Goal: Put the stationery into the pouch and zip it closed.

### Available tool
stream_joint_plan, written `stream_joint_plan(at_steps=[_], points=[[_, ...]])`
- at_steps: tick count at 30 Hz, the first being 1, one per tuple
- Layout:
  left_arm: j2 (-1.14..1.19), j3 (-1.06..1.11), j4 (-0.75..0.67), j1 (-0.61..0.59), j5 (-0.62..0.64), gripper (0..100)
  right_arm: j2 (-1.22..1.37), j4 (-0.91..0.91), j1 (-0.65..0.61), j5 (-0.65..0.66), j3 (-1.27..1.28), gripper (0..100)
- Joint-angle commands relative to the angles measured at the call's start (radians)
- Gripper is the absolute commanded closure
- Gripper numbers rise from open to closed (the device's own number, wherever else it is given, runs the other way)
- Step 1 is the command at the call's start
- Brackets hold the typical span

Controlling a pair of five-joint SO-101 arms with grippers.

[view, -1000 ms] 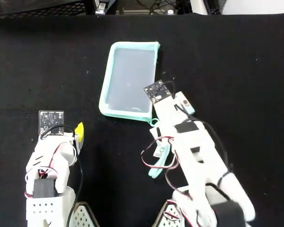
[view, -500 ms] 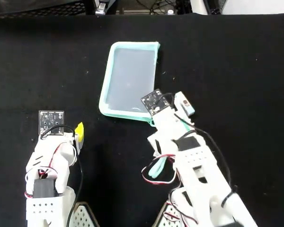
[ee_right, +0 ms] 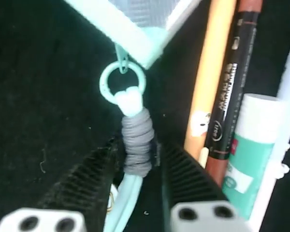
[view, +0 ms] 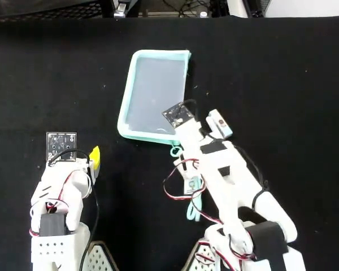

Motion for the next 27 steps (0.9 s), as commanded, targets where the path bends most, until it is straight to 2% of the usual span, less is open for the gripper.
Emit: stream_joint_plan(at_steps=[1,4,8,15,19,21,25,27], points=[[-0.003,0.016,0.003,-0.012,-0.008,78,0.002,0.014,-0.02,0.003,-0.041,88.6],[-0.003,0.016,0.003,-0.012,-0.008,78,-0.005,0.014,-0.028,0.003,-0.028,86.9],[-0.003,0.016,0.003,-0.012,-0.008,78,-0.044,0.012,-0.049,0.049,-0.004,98.9],[-0.003,0.016,0.002,-0.012,-0.008,78,-0.314,0.014,-0.143,0.08,0.156,98.6],[-0.003,0.016,0.002,-0.01,-0.008,78,-0.473,0.006,-0.144,0.075,0.239,98.3],[-0.003,0.016,0.002,-0.01,-0.008,78,-0.503,0.014,-0.144,0.072,0.257,95.7],[-0.003,0.016,0.002,-0.01,-0.008,78,-0.466,0.015,-0.146,0.069,0.262,79.0],[-0.003,0.016,0.002,-0.01,-0.008,78,-0.427,0.014,-0.149,0.071,0.254,78.6]])
